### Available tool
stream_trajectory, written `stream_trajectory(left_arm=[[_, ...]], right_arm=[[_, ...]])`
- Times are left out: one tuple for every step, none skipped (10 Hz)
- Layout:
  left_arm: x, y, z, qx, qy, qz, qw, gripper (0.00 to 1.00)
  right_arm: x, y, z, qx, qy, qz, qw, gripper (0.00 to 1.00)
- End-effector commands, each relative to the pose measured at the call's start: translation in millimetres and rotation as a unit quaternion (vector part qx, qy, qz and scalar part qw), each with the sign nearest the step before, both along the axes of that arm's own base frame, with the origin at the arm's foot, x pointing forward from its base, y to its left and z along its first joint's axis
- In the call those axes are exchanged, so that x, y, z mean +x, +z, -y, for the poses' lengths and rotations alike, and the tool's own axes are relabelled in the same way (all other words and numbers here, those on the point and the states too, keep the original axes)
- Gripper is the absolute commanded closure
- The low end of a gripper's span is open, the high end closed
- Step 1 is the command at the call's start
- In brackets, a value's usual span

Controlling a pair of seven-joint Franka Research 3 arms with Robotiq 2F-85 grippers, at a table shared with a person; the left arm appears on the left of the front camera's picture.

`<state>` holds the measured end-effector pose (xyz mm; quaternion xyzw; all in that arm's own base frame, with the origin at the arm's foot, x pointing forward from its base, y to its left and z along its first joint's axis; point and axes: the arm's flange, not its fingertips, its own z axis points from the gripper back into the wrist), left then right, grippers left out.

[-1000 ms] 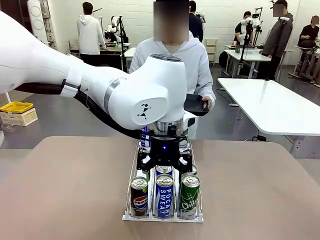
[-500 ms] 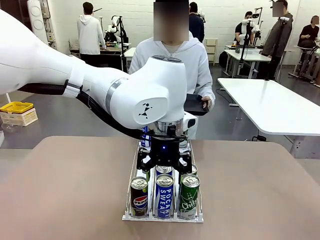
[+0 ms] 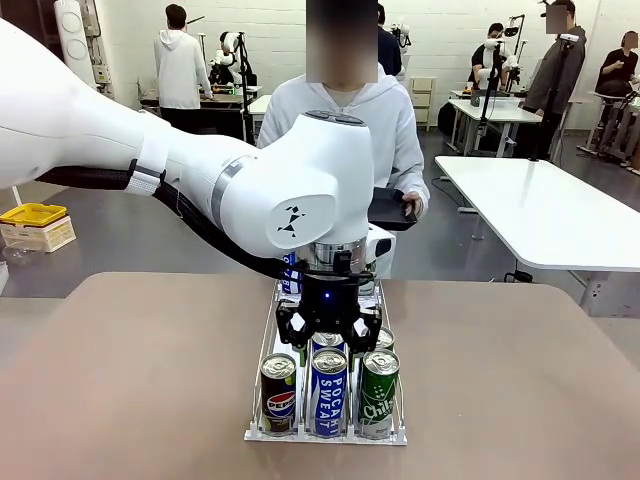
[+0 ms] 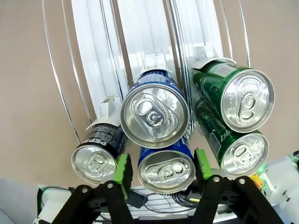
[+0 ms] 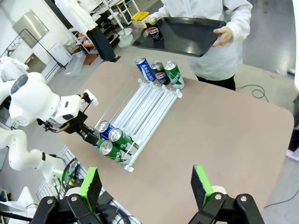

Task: Retrieve and hand over the desired beverage to the person.
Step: Pick up another can of the same type that the person held from the Automatic Can Dispenser.

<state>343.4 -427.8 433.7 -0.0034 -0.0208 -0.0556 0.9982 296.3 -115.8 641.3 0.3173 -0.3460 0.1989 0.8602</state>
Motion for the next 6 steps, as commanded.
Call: stream_trajectory(left_arm=[[1.1,2.6,-0.1,0.005,-0.005,-0.013,1.000,1.00],[0.8,2.1,-0.1,0.006,-0.005,-0.015,1.000,0.81],[0.9,2.1,-0.4,0.006,-0.004,-0.017,1.000,0.90],[1.1,2.3,-0.4,0.005,-0.002,-0.021,1.000,1.00],[1.0,2.5,-0.5,0.006,-0.001,-0.024,1.000,1.00],[0.5,3.2,-0.6,0.006,-0.001,-0.028,1.000,1.00]], right_arm=[[2.3,0.0,-0.9,0.017,0.011,0.011,1.000,0.00],[2.3,0.0,-0.9,0.017,0.011,0.011,1.000,0.00],[2.3,0.0,-0.9,0.017,0.011,0.011,1.000,0.00],[2.3,0.0,-0.9,0.017,0.011,0.011,1.000,0.00],[2.3,0.0,-0.9,0.017,0.011,0.011,1.000,0.00],[2.3,0.0,-0.9,0.017,0.011,0.011,1.000,0.00]])
